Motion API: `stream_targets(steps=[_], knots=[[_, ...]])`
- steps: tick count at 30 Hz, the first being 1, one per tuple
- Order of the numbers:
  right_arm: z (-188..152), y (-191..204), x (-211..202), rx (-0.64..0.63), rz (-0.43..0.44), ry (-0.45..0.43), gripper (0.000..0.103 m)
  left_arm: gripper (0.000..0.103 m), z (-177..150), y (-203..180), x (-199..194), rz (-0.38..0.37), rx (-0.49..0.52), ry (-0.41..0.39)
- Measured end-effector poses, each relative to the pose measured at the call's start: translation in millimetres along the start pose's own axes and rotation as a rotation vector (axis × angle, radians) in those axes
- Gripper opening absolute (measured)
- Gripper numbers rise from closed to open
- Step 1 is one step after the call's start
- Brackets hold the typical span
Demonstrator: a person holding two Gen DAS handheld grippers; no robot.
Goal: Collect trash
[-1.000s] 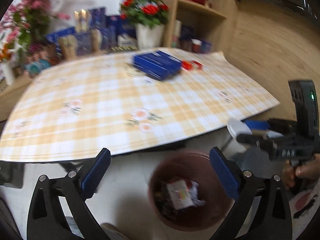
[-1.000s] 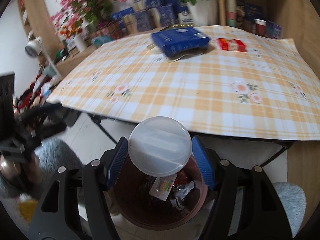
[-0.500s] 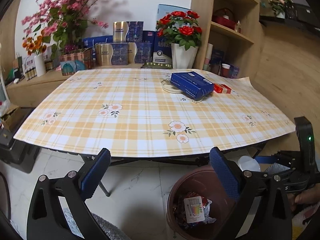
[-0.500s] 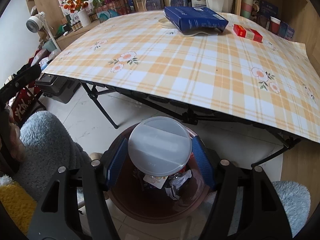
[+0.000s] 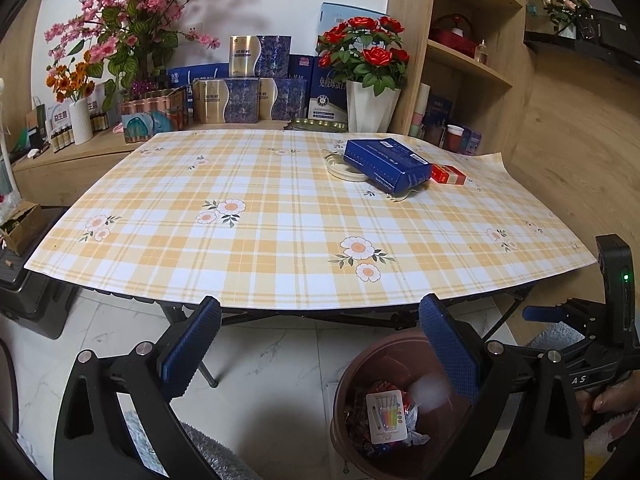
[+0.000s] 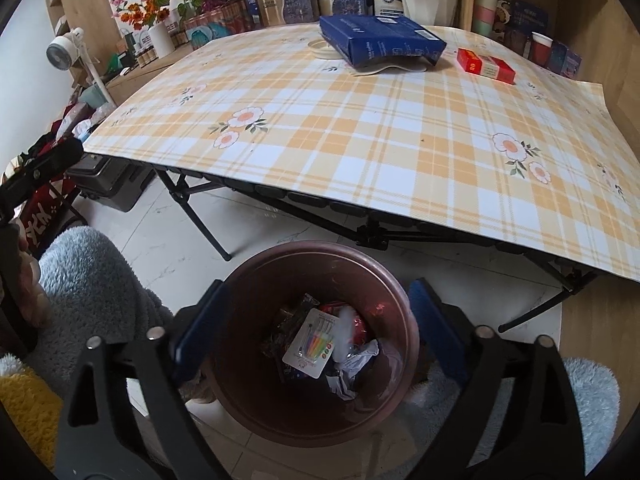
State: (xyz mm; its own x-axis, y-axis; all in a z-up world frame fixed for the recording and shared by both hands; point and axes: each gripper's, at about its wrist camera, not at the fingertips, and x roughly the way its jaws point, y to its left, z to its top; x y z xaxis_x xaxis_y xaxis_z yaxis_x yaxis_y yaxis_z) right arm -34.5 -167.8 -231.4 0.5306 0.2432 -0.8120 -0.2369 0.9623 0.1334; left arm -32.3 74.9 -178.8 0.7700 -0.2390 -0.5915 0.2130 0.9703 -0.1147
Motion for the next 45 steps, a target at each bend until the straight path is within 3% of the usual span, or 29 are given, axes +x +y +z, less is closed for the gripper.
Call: stream_targets(steps=[20, 31, 40, 45], knots=[[13, -39, -20, 0.177, 0.039, -0.067, 0.097, 0.097, 3, 9, 3, 0.001, -0.053, 0.013], [42, -77, -31, 0.223, -0.041, -0.128, 0.097, 0.097, 14, 13, 16, 0.028, -0.068, 0.042], [66, -125, -36, 0.335, -0.027, -0.201, 0.097, 0.097, 31, 14, 33, 0.033, -0.076, 0.063], [84, -143, -35, 0.327, -0.062, -0.232, 0.097, 0.097, 42, 10, 48, 0.019, -0.081, 0.088]])
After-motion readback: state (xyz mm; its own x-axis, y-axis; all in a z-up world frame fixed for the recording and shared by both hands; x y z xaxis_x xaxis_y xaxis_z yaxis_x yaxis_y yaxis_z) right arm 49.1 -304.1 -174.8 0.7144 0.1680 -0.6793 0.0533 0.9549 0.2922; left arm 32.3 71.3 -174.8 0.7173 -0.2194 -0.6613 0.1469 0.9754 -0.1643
